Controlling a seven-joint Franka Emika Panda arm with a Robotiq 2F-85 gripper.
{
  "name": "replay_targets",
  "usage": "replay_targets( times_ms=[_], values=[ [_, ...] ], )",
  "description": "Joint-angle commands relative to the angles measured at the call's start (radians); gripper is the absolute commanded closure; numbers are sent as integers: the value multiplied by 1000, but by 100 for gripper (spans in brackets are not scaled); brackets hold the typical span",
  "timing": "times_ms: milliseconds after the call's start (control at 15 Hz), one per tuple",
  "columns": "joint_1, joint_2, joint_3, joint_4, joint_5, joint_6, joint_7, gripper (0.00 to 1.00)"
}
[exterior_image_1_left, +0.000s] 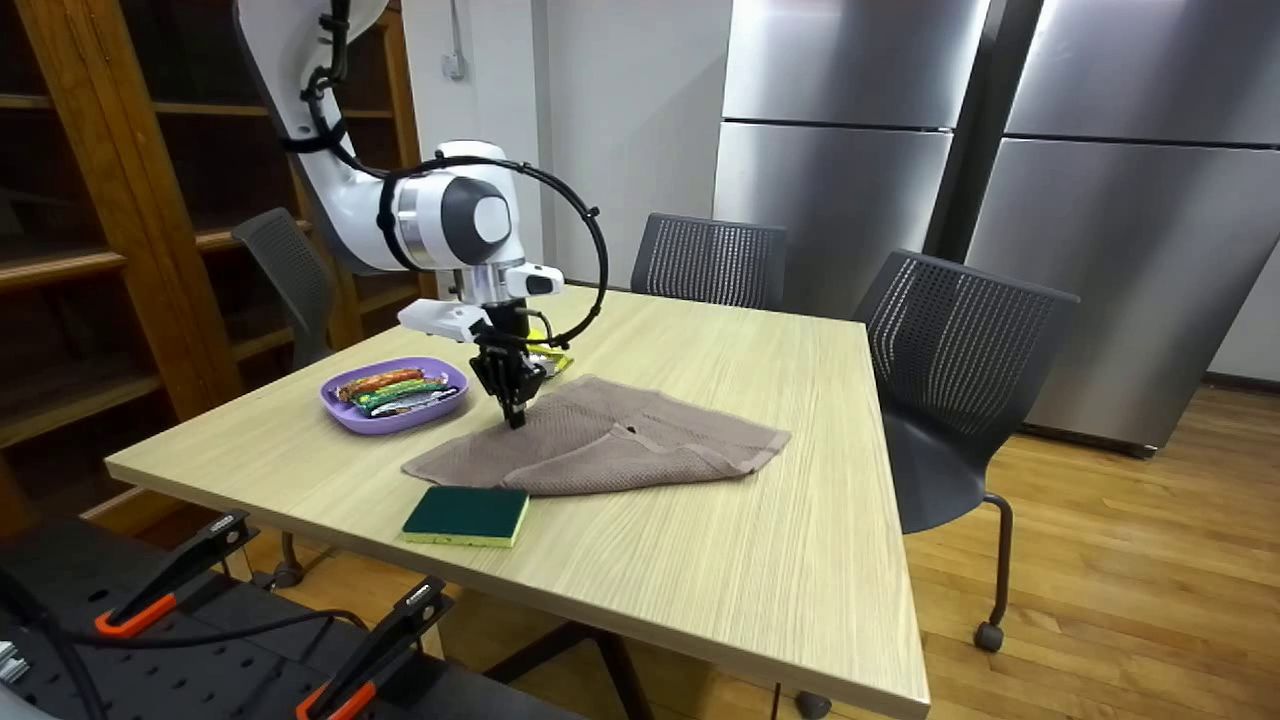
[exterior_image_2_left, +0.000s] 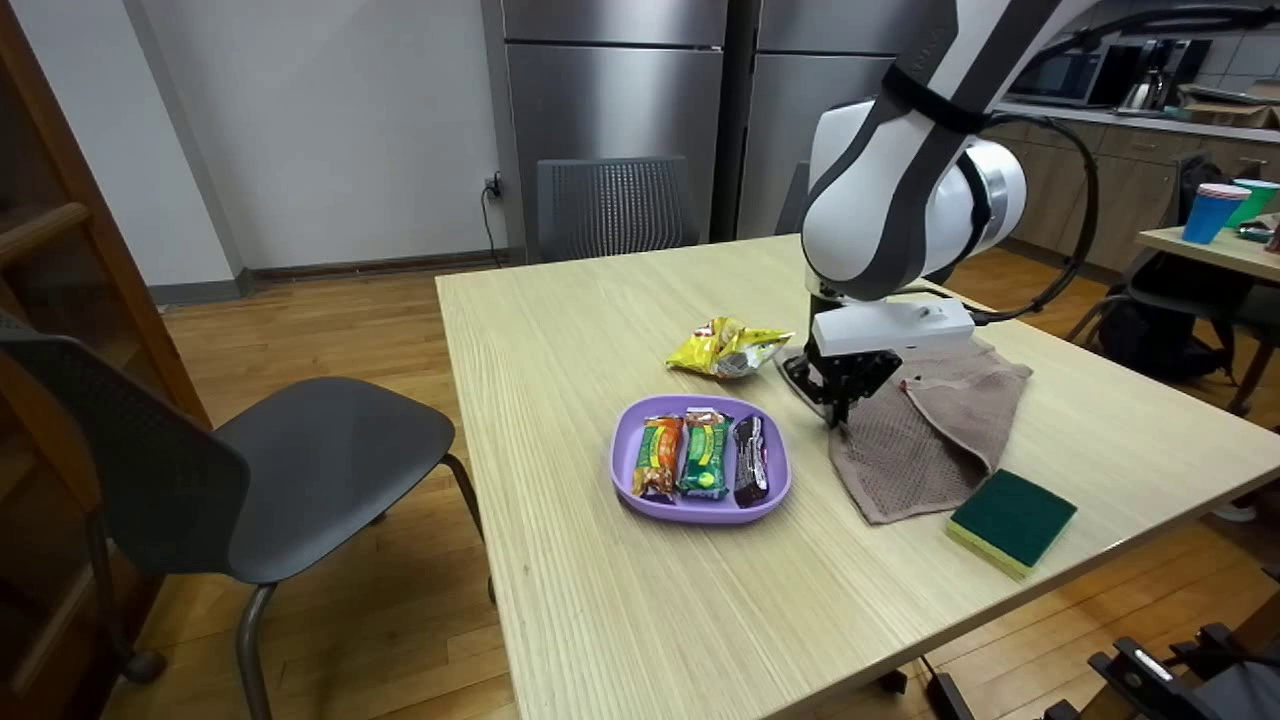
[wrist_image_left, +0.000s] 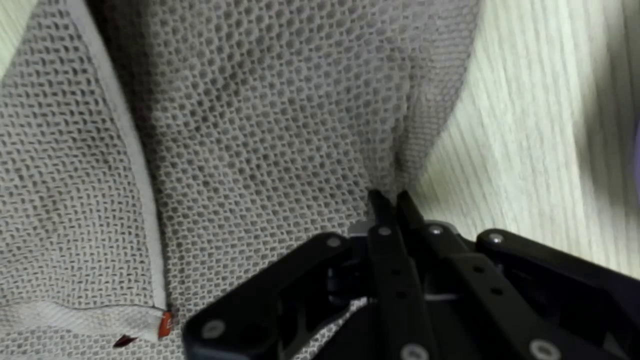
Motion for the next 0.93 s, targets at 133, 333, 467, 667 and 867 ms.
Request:
replay_targets(
  times_ms=[133, 333, 467, 667, 867],
  values=[
    [28, -57, 6, -60, -34, 10, 6, 99],
    [26, -73, 17, -67, -29, 12, 0, 99],
    [22, -81, 26, -68, -26, 12, -5, 99],
    [18, -97, 35, -76, -23, 19, -8, 99],
    [14, -118, 42, -90, -20, 39, -11, 99]
  ],
)
